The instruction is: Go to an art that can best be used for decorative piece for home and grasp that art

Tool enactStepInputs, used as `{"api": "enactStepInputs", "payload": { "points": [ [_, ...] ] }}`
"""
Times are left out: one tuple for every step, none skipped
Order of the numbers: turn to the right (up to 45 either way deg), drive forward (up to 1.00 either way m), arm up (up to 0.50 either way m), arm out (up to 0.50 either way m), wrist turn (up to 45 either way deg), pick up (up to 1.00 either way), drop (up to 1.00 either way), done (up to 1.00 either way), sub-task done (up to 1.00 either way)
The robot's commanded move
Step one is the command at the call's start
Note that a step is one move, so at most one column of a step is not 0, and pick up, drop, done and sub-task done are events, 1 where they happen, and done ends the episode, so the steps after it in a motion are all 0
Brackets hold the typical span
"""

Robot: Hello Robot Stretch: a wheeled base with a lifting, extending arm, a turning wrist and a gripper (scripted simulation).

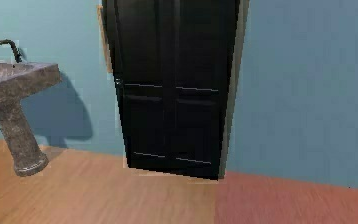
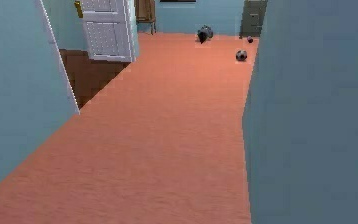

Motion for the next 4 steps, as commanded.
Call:
{"api": "enactStepInputs", "payload": {
  "points": [
    [15.0,0.00,0.00,0.00,0.0,0.00,0.00,0.00,0.00],
    [0.0,0.05,0.00,0.00,0.0,0.00,0.00,0.00,0.00],
    [-45.0,0.00,0.00,0.00,0.0,0.00,0.00,0.00,0.00],
    [-39.0,0.00,0.00,0.00,0.0,0.00,0.00,0.00,0.00]
  ]
}}
